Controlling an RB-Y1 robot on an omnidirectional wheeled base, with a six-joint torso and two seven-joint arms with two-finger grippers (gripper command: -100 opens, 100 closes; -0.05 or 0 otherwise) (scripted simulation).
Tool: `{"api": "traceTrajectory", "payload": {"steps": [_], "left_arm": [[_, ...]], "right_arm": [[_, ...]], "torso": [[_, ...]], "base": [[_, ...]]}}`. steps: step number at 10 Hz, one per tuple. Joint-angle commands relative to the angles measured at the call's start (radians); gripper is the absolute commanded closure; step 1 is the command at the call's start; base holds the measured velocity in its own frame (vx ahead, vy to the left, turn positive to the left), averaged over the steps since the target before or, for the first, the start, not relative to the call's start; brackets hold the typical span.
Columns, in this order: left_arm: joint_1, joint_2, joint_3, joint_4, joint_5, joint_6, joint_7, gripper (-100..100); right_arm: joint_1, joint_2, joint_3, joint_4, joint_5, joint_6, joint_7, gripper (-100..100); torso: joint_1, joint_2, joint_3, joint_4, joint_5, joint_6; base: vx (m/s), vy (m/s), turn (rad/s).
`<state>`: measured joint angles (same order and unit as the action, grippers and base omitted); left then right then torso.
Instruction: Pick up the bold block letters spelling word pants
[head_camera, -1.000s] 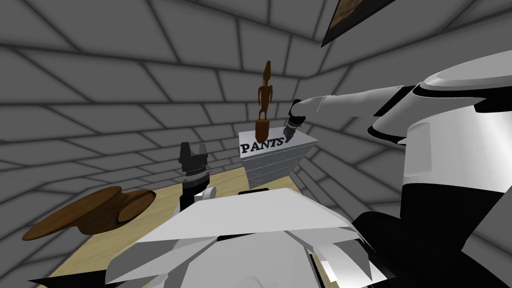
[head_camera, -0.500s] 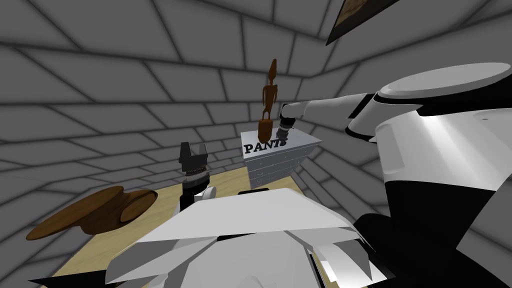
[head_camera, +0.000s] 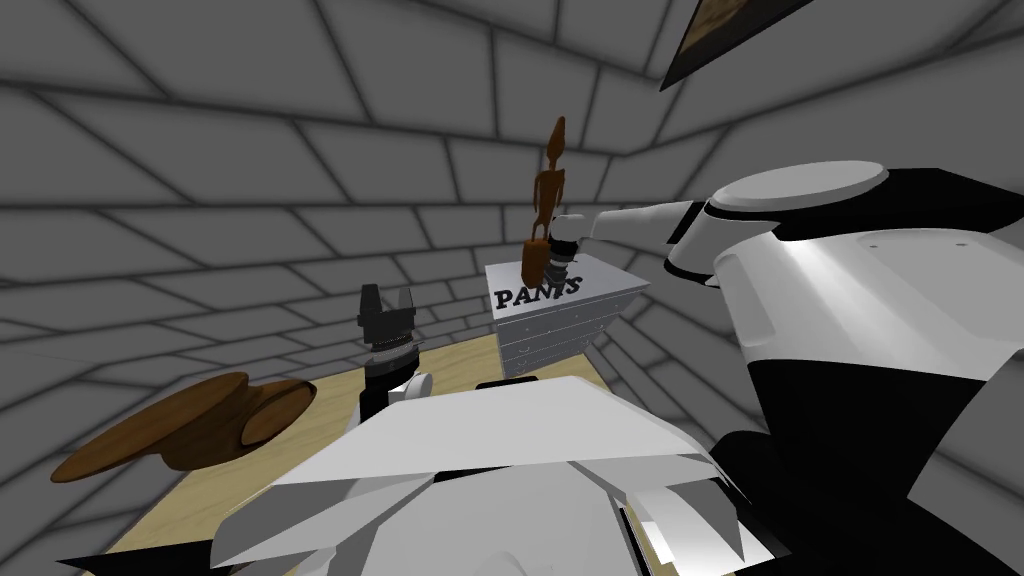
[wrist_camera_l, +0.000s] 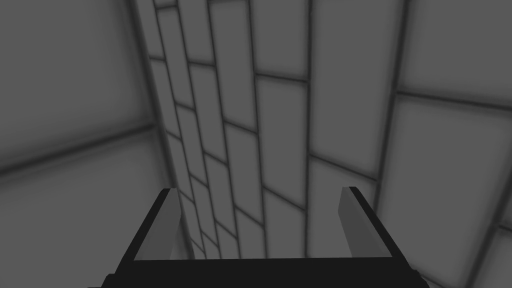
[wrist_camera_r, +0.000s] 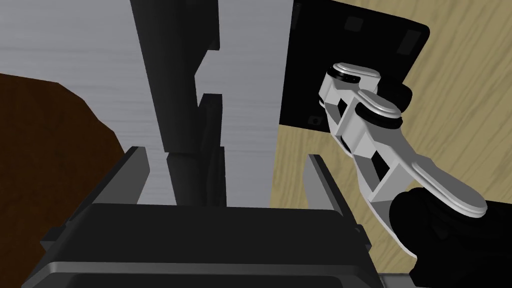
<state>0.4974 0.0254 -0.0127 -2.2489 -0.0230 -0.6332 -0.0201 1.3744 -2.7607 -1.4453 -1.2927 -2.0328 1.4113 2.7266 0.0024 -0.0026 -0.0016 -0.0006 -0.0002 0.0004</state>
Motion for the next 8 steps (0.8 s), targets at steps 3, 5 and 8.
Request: {"api": "traceTrajectory", "payload": {"steps": [3, 5, 8], "left_arm": [[0.000, 0.000, 0.000, 0.000, 0.000, 0.000, 0.000, 0], [0.000, 0.000, 0.000, 0.000, 0.000, 0.000, 0.000, 0], [0.000, 0.000, 0.000, 0.000, 0.000, 0.000, 0.000, 0]], "right_arm": [[0.024, 0.009, 0.006, 0.048, -0.002, 0.001, 0.033, -100], [0.047, 0.019, 0.013, 0.095, -0.003, 0.000, 0.061, -100], [0.081, 0.035, 0.023, 0.167, -0.005, -0.001, 0.104, -100]], "torso": [[-0.003, 0.002, 0.001, 0.001, -0.001, 0.000], [-0.002, 0.007, 0.004, 0.001, 0.000, 0.000], [-0.002, 0.006, 0.003, 0.001, -0.001, 0.000]], "base": [[-0.008, 0.012, 0.081], [-0.086, 0.022, 0.223], [-0.077, 0.018, 0.163]]}}
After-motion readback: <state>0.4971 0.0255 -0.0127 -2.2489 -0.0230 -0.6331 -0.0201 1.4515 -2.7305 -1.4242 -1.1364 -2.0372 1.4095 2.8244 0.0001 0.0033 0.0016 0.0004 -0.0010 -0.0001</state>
